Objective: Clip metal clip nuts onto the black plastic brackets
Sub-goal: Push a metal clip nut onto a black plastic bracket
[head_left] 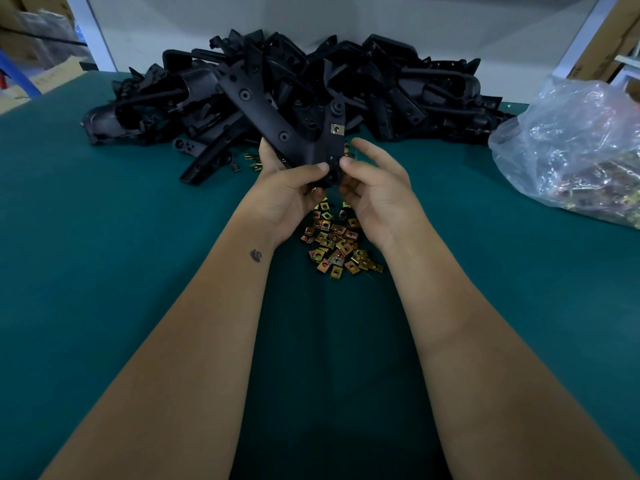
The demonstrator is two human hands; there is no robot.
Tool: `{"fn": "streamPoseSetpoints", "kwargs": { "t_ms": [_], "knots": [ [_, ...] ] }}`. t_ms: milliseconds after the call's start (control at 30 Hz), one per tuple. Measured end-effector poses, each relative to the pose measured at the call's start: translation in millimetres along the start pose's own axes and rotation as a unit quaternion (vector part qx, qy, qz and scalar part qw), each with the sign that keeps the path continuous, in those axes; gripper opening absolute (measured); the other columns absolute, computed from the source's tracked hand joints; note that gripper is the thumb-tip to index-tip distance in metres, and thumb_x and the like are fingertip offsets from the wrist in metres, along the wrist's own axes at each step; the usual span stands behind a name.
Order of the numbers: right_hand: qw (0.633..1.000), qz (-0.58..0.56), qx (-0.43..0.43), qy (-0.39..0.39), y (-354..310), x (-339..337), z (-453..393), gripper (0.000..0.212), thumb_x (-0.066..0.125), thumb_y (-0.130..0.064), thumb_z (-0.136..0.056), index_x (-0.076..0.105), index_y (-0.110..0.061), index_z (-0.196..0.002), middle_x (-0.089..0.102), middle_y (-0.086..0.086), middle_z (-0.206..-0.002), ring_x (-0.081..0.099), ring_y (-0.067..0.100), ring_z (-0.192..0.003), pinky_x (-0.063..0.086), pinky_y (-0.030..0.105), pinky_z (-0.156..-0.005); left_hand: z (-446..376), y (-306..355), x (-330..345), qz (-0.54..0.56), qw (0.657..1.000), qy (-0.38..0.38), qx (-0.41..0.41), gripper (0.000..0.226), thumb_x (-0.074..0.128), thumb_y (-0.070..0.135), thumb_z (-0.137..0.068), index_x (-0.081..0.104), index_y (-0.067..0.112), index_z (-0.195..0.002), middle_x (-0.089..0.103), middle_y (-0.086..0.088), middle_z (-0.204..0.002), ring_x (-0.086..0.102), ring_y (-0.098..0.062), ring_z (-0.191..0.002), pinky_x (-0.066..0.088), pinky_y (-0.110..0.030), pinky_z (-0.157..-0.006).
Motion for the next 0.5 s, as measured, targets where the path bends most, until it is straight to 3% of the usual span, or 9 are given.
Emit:
{"fn": "streamPoseSetpoints", "kwargs": {
  "t_ms": [100,200,267,367,500],
  "knots": [
    [0.985,0.156,-0.065,0.035,-6.8,-1.5,1.0,0.033,0.068,-0.001,-0.085,0.064,-0.022,-0.111,0.067,0.005,-0.085,0.060,0.008,-0.070,0.048,0.021,-0.068,1.5,0.4,1.1,-0.039,0.999,0.018,0.006,0.065,0.055,-0.012,-0.091,0.030,0.026,-0.137,0.062,-0.007,-0.133,0.065,-0.016,-0.102,0.050,-0.027,-0.071],
    [0.960,0.254,-0.113,0.044,-10.3,1.0,2.9,0.031,0.067,-0.002,-0.085,0.063,-0.024,-0.107,0.063,-0.004,-0.071,0.056,0.002,-0.062,0.046,0.014,-0.061,3.0,0.0,3.4,-0.073,0.997,0.027,0.027,0.073,0.049,-0.018,-0.092,0.020,0.025,-0.144,0.054,-0.008,-0.142,0.059,-0.022,-0.122,0.053,-0.034,-0.089],
    [0.965,0.236,-0.105,0.040,-10.2,1.2,3.3,0.031,0.067,-0.001,-0.086,0.062,-0.024,-0.106,0.063,-0.003,-0.073,0.058,0.004,-0.068,0.047,0.017,-0.066,4.2,0.4,4.6,-0.071,0.997,0.023,0.031,0.070,0.048,-0.017,-0.093,0.019,0.023,-0.143,0.054,-0.007,-0.141,0.057,-0.023,-0.124,0.053,-0.032,-0.088],
    [0.990,0.125,-0.063,0.011,-10.2,1.4,2.3,0.032,0.066,0.002,-0.087,0.061,-0.021,-0.110,0.063,0.003,-0.080,0.059,0.011,-0.075,0.048,0.025,-0.073,5.2,2.1,5.7,-0.025,1.000,0.002,0.015,0.056,0.049,-0.012,-0.096,0.028,0.026,-0.132,0.061,-0.003,-0.127,0.061,-0.017,-0.106,0.049,-0.024,-0.073],
    [0.998,0.022,-0.029,-0.051,-10.6,6.0,2.5,0.031,0.060,0.006,-0.090,0.059,-0.014,-0.114,0.063,0.006,-0.082,0.061,0.010,-0.072,0.050,0.024,-0.069,6.0,3.8,7.7,0.042,0.998,-0.045,-0.013,0.055,0.048,-0.010,-0.097,0.029,0.027,-0.133,0.061,-0.003,-0.120,0.062,-0.014,-0.094,0.047,-0.020,-0.064]
  ]
}}
Point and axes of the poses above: each hand's wrist, its own z-axis away from the middle knuckle, its own x-axis out of the palm, y = z × x, the point moved 4 cm from there along -z, towards the middle knuckle
